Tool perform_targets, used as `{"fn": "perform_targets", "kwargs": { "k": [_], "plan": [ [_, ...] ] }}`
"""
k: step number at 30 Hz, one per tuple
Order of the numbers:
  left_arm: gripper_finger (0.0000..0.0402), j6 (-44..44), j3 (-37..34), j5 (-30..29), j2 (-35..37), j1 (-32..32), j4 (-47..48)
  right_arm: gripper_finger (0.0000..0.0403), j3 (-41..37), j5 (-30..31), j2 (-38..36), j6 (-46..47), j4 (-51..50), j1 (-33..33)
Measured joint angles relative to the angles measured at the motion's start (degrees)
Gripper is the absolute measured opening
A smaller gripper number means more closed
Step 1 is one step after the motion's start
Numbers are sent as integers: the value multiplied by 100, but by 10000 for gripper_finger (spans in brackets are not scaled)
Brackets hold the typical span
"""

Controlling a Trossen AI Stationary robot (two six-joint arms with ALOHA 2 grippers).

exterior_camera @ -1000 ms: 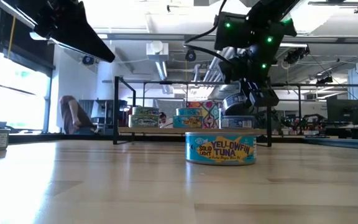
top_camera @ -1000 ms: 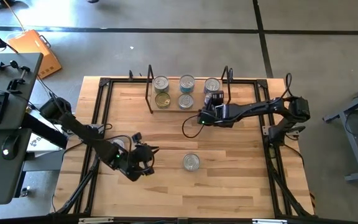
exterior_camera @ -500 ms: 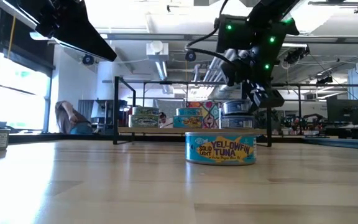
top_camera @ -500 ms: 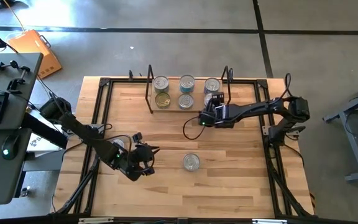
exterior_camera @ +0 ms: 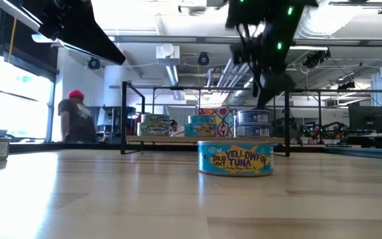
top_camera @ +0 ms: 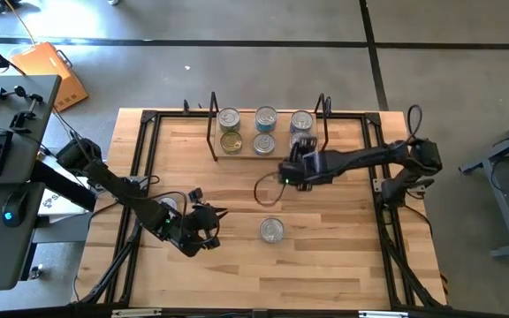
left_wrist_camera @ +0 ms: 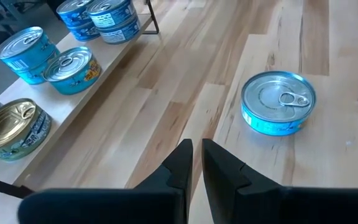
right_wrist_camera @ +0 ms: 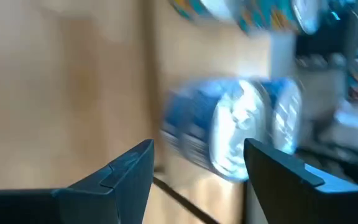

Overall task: Stack canned seafood by type on shelf
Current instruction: Stack the yellow and blue tuna can on top of the other yellow and blue tuna can on the shelf

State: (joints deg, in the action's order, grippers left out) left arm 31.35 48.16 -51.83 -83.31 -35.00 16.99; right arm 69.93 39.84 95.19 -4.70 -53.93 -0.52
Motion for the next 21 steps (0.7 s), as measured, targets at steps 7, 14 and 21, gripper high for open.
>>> {"fn": "perform_targets", "kwargs": {
  "k": [7, 14, 21],
  "plan": [
    [25, 8, 0, 1, -4, 0, -59, 240, -134, -979, -233, 283, 1090, 1381],
    [26, -149, 0, 57, -351, 108, -516, 240, -1954, -1856, -413, 693, 4550, 2664],
    [26, -1771, 0, 1859, -1398, 668, -2638, 240, -2902, -2332, -221, 551, 6747, 3360]
  ]
}}
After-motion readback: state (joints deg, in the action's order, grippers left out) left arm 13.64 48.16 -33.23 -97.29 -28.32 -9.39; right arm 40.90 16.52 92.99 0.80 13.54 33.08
